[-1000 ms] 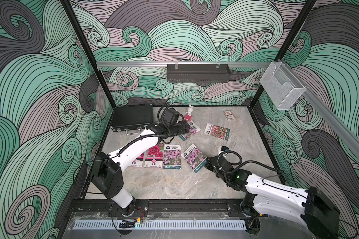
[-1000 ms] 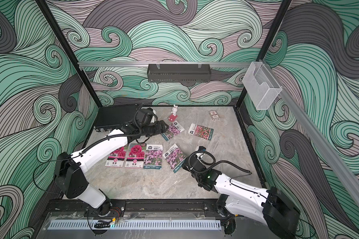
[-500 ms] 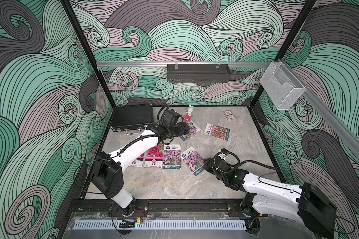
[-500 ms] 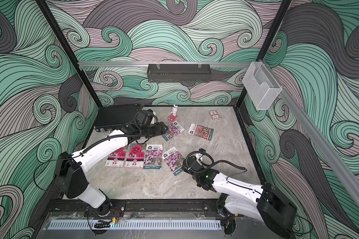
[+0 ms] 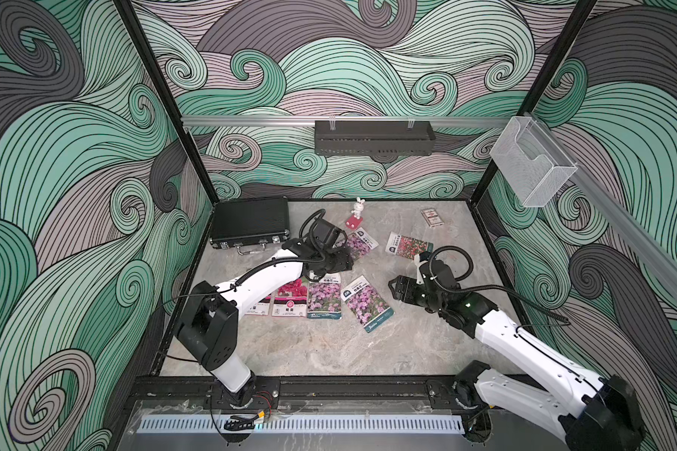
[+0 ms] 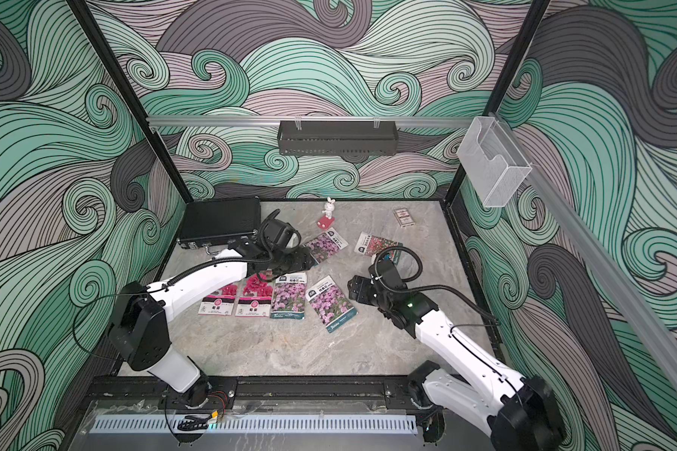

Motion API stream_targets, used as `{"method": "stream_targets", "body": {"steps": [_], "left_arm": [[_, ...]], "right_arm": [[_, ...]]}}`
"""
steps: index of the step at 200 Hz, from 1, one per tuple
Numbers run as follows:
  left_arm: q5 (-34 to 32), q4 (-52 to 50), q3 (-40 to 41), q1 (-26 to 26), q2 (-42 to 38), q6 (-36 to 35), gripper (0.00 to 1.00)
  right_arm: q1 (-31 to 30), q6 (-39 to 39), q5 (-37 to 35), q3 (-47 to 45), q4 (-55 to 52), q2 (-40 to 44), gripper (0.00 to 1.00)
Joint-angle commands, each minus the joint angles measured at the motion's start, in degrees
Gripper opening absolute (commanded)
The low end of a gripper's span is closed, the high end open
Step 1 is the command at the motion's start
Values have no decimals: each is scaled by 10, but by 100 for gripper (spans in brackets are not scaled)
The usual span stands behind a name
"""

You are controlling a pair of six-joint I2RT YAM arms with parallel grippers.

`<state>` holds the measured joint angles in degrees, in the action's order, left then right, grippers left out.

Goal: Arrange the seed packets in a row
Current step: Place the seed packet at the center of the board.

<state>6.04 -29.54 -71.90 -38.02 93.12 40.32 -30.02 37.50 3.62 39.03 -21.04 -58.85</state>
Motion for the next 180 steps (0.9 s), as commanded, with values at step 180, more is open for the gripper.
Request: {"method": "stream_targets", "body": {"steps": [180], "left_arm": [[-2,57,60,-150,112,39,50]], "right_arm": [[108,-177,322,61,68,-359,60]]}}
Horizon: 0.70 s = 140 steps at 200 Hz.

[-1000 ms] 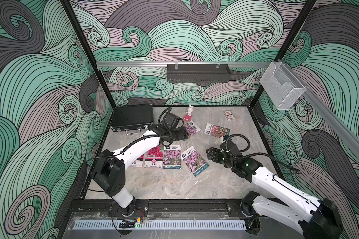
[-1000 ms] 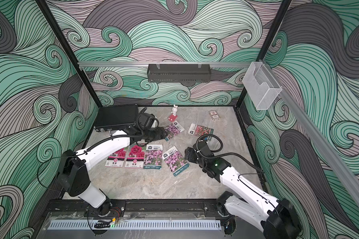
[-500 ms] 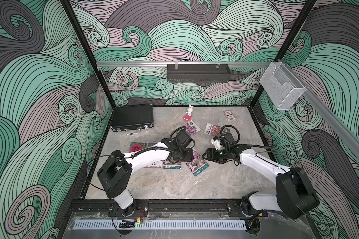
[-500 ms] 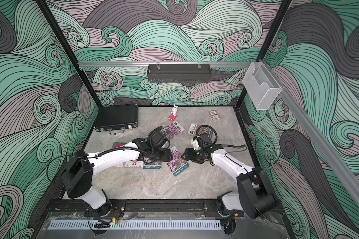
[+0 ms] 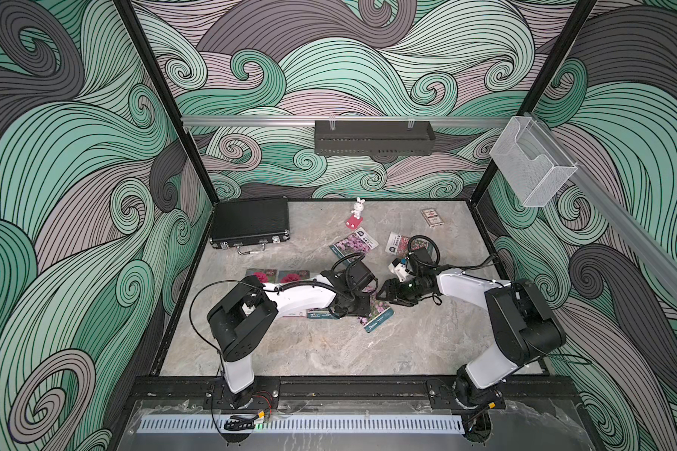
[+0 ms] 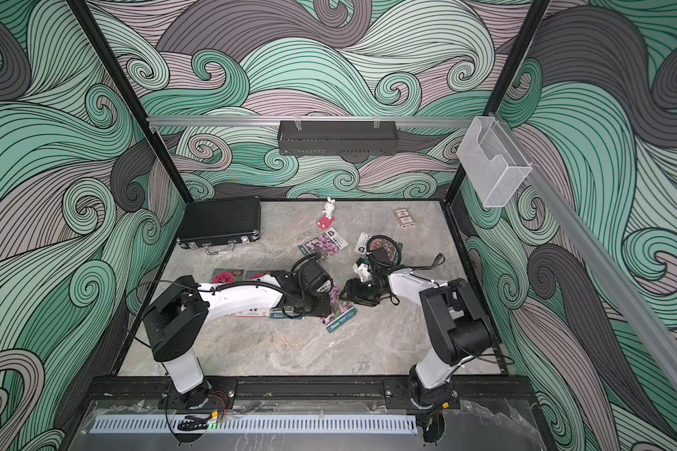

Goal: Arrange the seed packets in a row
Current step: Place the seed packet at the center of the board.

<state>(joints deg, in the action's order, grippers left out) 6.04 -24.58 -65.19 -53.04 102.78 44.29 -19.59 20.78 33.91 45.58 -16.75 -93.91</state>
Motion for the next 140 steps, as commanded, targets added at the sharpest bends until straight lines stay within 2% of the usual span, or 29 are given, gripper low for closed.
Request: {"method": "stream_targets", "body": {"steps": [1,15,46,84,104,140], "left_arm": [[-2,8,-7,0,16,0,50],[-3,9,-9,0,26,-2,48],[-7,11,-11,1,45,-7,47],[-9,8,-25,1,57,-17,47],[-11,4,-35,4,62,-23,47],[-12,2,-46,13,63,-26,46]], "right_arm": [[3,-10,19,-5,27,-9,60],[3,-7,26,-12,39,-9,56],[3,-3,34,-22,54,-10,54],[3,-3,43,-36,70,-25,41],[2,0,41,-43,73,-21,31],[1,3,34,-54,78,-2,24]]}}
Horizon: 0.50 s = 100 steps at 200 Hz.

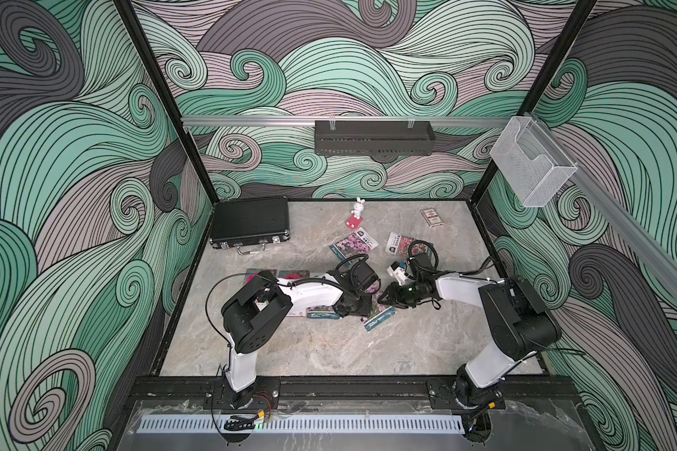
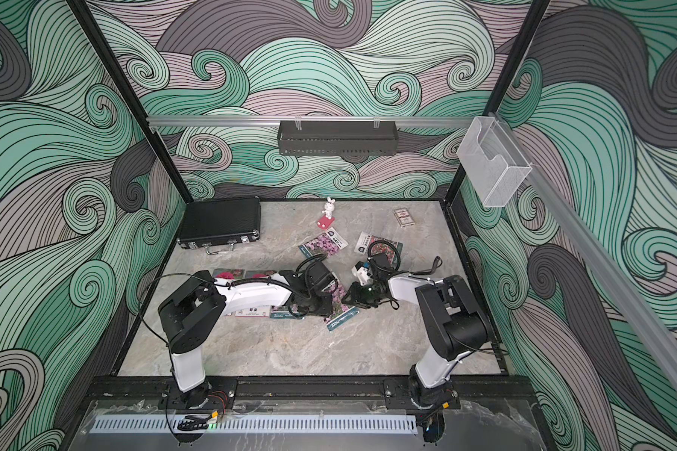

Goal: Arrange the seed packets in a row
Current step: Place the seed packet at the center of the board.

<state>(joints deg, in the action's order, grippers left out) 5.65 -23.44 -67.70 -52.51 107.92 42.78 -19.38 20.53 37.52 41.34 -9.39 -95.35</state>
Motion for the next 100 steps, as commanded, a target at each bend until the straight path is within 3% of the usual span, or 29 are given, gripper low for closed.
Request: {"method": "stream_targets", "body": {"steps": [1,48,100], "left_arm": [[-8,-10,-22,8,12,-12,46],[-11,-25,-47,17,7,-20,46],[-18,-44,-63,31,-29,-30,49]], "right_arm": [[-1,5,-2,-12,4,12,23],[-4,30,-9,-37,36,34,17],[-16,99,-77,-70,79,93,14]]}}
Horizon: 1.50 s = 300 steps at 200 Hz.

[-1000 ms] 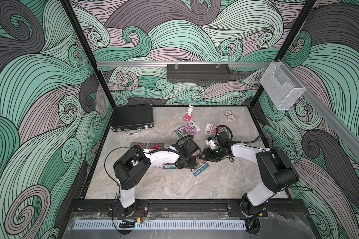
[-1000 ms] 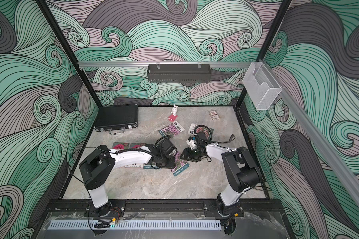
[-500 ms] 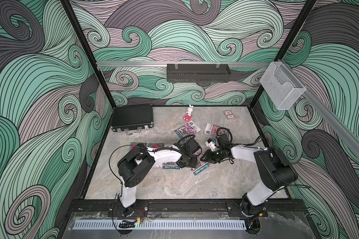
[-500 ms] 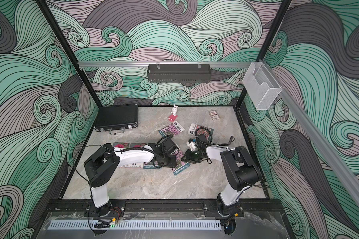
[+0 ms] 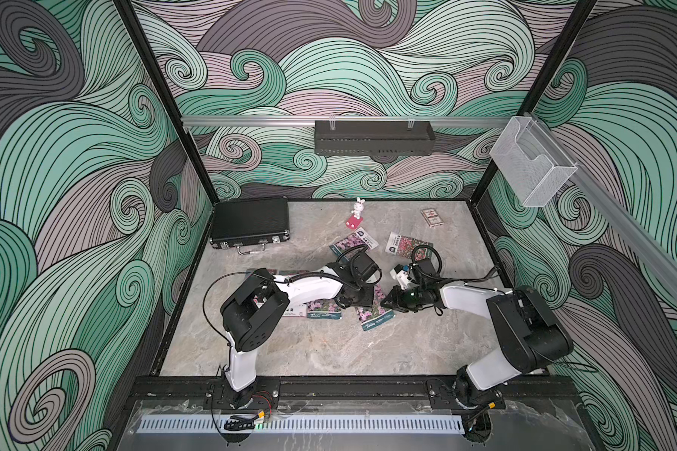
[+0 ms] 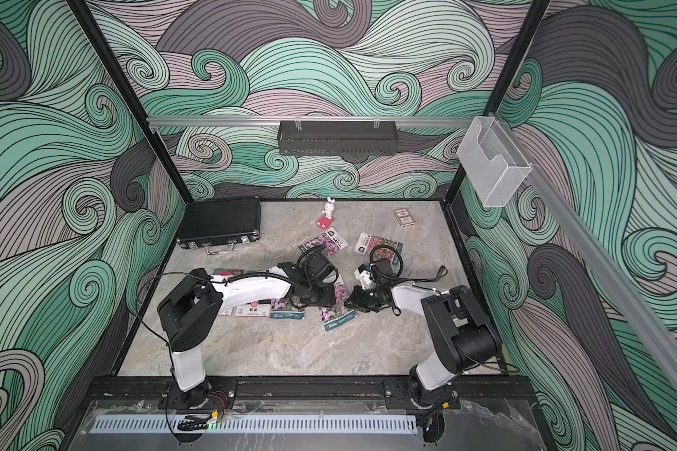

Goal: Arrange the seed packets in a row
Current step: Place the seed packet at the center of the board.

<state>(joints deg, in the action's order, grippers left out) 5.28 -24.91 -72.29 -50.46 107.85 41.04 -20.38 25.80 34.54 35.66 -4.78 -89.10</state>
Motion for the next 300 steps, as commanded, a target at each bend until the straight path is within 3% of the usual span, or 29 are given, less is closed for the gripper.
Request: {"method": "stream_targets", "body": {"steps": [1,52,154,283,300], "left_arm": [[-14,-29,-17,11,-30,-12,49],[-38,-56,-20,38,-124,-24,59],[-62,-61,10,70,-217,-24,60],[-50,-40,62,92,-260,-25,61],[-49,-38,65,95,-259,-26,61]], "right_arm": [[-6,48,-48,-14,34,31,14],[-32,101,-114,-21,55,68,12],[-130,220,-268,-11,87,51,14],[-180,252,-310,25,81,6,15],[-184,250,-316,26,76,7,24]]}}
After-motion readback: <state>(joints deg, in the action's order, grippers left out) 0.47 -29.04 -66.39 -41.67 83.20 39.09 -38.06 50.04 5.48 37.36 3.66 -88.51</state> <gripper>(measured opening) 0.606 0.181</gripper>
